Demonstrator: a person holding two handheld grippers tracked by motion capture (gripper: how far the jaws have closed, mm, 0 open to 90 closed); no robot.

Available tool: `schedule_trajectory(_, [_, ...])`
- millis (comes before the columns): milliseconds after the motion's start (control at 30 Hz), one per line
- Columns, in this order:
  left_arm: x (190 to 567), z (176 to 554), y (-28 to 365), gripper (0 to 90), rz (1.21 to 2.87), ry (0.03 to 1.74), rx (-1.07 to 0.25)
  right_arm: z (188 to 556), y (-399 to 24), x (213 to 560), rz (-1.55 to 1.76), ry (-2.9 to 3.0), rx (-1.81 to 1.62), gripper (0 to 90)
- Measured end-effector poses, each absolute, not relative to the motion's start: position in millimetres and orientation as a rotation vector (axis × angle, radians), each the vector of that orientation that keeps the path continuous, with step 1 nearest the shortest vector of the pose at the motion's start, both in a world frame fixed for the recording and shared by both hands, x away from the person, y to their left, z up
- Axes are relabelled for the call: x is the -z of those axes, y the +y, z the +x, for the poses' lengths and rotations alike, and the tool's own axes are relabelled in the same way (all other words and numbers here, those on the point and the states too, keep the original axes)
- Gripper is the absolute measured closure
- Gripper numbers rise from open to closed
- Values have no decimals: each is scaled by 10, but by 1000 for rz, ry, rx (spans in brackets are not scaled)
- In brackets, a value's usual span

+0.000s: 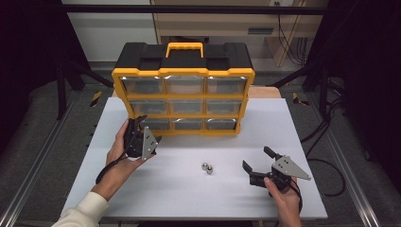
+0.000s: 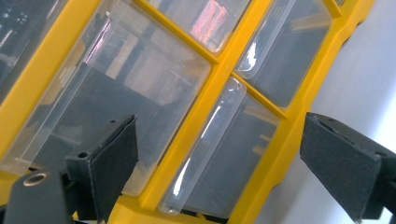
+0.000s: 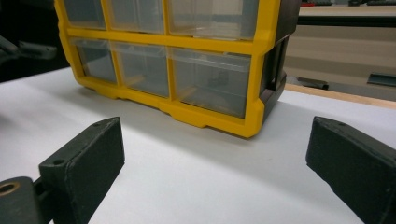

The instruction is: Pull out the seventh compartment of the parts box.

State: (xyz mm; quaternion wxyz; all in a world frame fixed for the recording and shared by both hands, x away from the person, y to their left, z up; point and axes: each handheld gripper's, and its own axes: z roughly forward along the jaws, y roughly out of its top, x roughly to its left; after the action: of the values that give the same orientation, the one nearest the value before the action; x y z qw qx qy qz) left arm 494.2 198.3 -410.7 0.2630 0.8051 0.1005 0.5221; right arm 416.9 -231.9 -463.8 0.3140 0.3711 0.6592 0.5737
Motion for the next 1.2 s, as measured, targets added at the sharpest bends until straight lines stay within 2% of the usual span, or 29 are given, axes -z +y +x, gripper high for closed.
schedule_trajectory(400, [4191, 5044, 1893, 218, 2184, 191, -1520, 4165, -2339, 4644, 993, 1745, -1498, 46])
schedule_trajectory(733, [4261, 5110, 1841, 329, 2208, 145, -1550, 4173, -2337, 4653, 1009, 1755, -1496, 46])
schedule_trajectory(1200, [4331, 5137, 1822, 423, 2237, 128, -1567, 4169, -2309, 4657, 1012, 1763, -1475, 48])
